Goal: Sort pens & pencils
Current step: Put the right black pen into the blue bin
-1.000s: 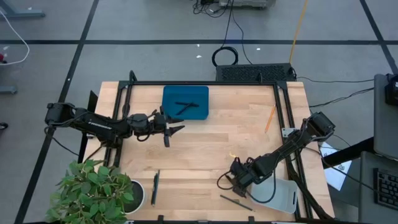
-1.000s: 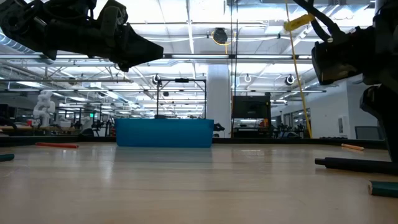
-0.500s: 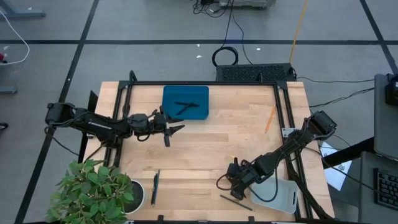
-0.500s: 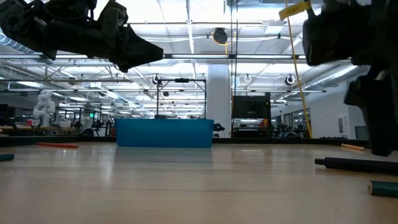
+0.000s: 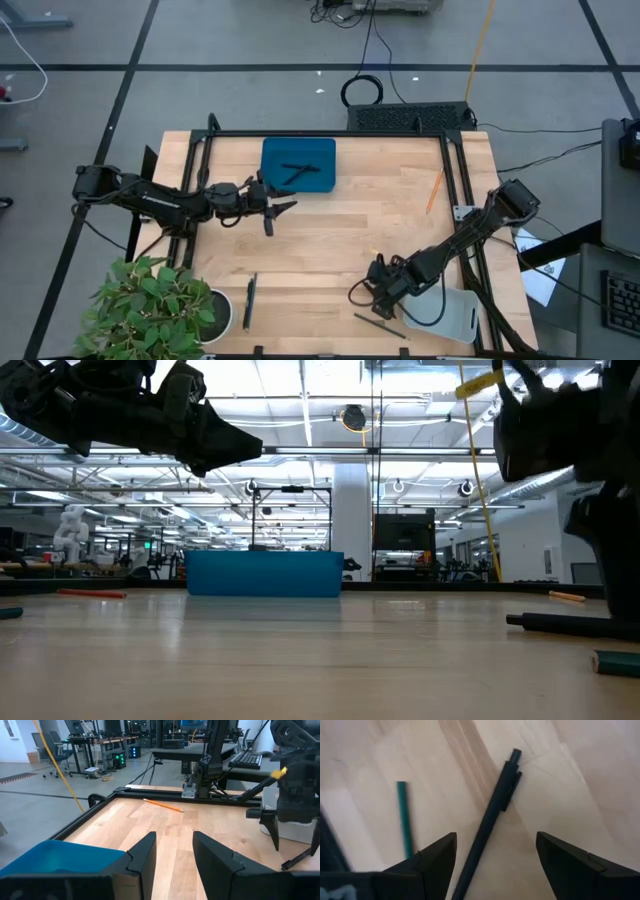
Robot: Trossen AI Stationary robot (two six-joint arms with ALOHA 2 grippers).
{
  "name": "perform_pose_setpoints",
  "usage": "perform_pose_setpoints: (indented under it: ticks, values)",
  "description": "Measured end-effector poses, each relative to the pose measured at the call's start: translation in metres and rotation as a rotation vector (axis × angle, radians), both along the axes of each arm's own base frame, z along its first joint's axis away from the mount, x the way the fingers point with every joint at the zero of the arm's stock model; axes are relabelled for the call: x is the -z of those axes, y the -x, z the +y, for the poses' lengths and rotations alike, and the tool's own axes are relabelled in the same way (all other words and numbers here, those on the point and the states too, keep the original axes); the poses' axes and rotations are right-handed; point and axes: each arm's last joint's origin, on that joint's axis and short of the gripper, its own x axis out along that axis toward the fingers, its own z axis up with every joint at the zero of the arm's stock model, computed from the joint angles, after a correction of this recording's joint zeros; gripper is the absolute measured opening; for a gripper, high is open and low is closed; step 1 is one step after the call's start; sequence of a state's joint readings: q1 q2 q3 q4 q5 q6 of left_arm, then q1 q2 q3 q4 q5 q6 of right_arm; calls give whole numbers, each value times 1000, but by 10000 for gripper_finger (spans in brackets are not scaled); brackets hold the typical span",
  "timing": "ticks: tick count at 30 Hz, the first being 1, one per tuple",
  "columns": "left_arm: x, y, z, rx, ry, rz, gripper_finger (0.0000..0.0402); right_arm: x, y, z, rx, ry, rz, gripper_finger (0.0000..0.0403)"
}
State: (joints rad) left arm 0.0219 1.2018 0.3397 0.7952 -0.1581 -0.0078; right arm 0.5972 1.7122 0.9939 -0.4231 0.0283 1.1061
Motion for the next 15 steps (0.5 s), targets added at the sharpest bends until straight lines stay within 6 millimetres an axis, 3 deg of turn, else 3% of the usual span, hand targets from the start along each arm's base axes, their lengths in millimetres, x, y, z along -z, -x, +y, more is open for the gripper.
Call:
perform_pose_setpoints:
  ticks: [6,15]
  values:
    - [0,0,0,0,0,0,131,11,-2,2,7,19,31,250]
    - [1,0,0,0,0,8,131,12,-1,0,29,33,50,196]
